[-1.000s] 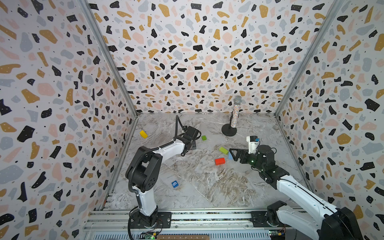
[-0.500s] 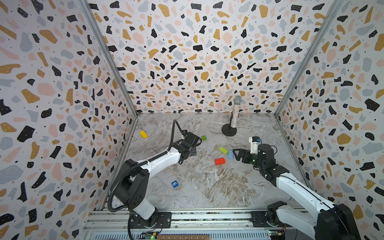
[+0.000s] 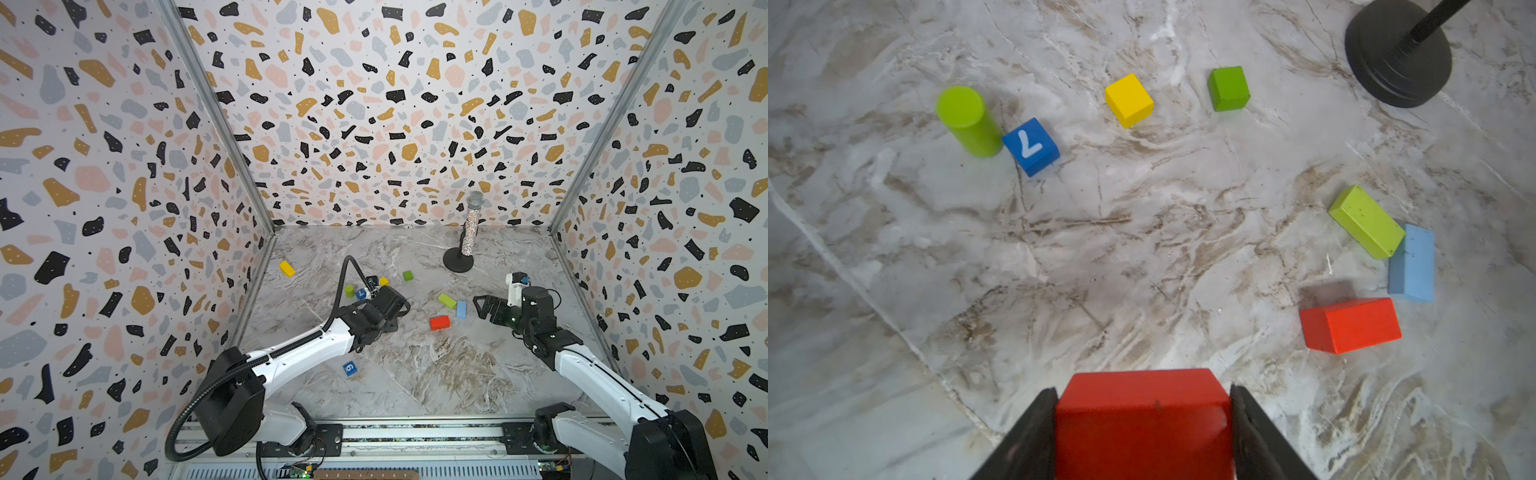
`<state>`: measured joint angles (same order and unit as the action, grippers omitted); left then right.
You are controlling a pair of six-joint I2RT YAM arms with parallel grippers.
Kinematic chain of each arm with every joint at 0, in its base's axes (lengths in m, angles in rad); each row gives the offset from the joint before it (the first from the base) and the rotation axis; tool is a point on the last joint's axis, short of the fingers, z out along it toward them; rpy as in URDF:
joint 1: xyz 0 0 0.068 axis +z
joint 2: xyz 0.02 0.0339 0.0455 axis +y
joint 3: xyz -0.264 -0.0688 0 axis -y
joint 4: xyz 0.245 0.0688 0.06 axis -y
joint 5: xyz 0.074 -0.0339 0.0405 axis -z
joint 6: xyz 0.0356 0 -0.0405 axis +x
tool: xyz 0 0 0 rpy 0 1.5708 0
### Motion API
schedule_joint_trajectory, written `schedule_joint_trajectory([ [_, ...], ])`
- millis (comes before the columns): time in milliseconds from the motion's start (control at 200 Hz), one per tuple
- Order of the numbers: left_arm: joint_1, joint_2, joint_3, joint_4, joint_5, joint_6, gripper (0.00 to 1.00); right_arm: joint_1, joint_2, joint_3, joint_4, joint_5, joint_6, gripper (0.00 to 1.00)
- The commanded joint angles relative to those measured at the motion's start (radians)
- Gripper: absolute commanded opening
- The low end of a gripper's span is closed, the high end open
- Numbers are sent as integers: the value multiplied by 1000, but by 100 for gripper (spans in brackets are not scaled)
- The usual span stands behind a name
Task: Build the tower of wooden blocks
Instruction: 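Carry the red brick with the left gripper over the other red brick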
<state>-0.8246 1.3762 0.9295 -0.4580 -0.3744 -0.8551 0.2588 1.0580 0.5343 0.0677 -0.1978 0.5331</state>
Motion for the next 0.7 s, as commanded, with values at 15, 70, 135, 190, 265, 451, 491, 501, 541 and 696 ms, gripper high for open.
schedule_joint_trajectory([
  [15, -56, 7, -17, -7, -31, -94, 44, -7, -1, 14, 9, -9, -3, 99],
  [70, -83, 22, -14, -3, -44, -116, 44, -10, -7, 9, 9, -9, -2, 99],
  [135, -109, 45, -7, 9, -48, -137, 44, -16, -15, 4, 7, -10, -2, 99],
  [190, -128, 66, 3, 21, -47, -152, 44, -21, -21, 2, 3, -11, -2, 99],
  [265, -150, 104, 29, 32, -46, -164, 44, -25, -23, 0, 4, -15, 1, 100],
  [451, -196, 200, 101, 54, -48, -195, 44, -84, 4, -34, 54, -107, 36, 100],
  [491, -202, 223, 117, 57, -49, -200, 44, -106, 14, -46, 74, -140, 48, 100],
  [501, -204, 228, 122, 58, -49, -200, 44, -112, 17, -50, 78, -147, 51, 100],
  [541, -210, 248, 139, 58, -49, -203, 44, -131, 24, -61, 94, -170, 62, 100],
  [696, -225, 316, 207, 58, -49, -213, 44, -159, 37, -74, 119, -200, 76, 100],
])
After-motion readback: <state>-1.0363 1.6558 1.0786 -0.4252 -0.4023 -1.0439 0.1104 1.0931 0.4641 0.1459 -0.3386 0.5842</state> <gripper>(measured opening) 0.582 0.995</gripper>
